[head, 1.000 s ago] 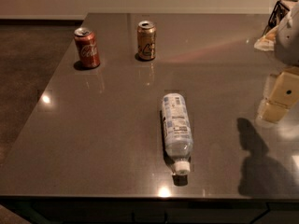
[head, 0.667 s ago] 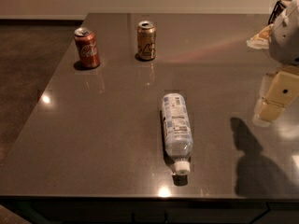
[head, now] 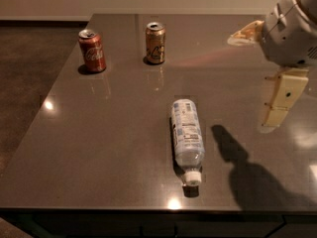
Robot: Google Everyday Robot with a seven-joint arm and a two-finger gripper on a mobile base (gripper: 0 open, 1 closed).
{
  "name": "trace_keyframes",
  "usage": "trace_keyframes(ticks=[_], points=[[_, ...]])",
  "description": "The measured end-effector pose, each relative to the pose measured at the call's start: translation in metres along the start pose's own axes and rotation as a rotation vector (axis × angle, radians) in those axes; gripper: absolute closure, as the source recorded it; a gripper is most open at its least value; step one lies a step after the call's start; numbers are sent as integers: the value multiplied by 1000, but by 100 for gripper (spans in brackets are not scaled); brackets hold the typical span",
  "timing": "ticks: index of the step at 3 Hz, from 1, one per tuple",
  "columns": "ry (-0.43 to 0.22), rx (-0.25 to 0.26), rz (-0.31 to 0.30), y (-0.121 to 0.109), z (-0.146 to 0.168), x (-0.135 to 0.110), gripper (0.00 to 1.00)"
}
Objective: Place blue plastic bottle upright
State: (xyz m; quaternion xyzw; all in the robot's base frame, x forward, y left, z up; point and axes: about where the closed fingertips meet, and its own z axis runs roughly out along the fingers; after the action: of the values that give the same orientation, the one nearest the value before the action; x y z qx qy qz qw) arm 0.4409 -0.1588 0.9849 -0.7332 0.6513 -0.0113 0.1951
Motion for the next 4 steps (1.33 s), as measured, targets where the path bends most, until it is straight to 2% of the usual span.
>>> trace_keyframes(ticks=[2, 3, 4], points=[[26, -3, -421, 13, 25, -38, 0], [38, -22, -641, 25, 43, -56, 0], [53, -62, -819, 38, 64, -73, 0]])
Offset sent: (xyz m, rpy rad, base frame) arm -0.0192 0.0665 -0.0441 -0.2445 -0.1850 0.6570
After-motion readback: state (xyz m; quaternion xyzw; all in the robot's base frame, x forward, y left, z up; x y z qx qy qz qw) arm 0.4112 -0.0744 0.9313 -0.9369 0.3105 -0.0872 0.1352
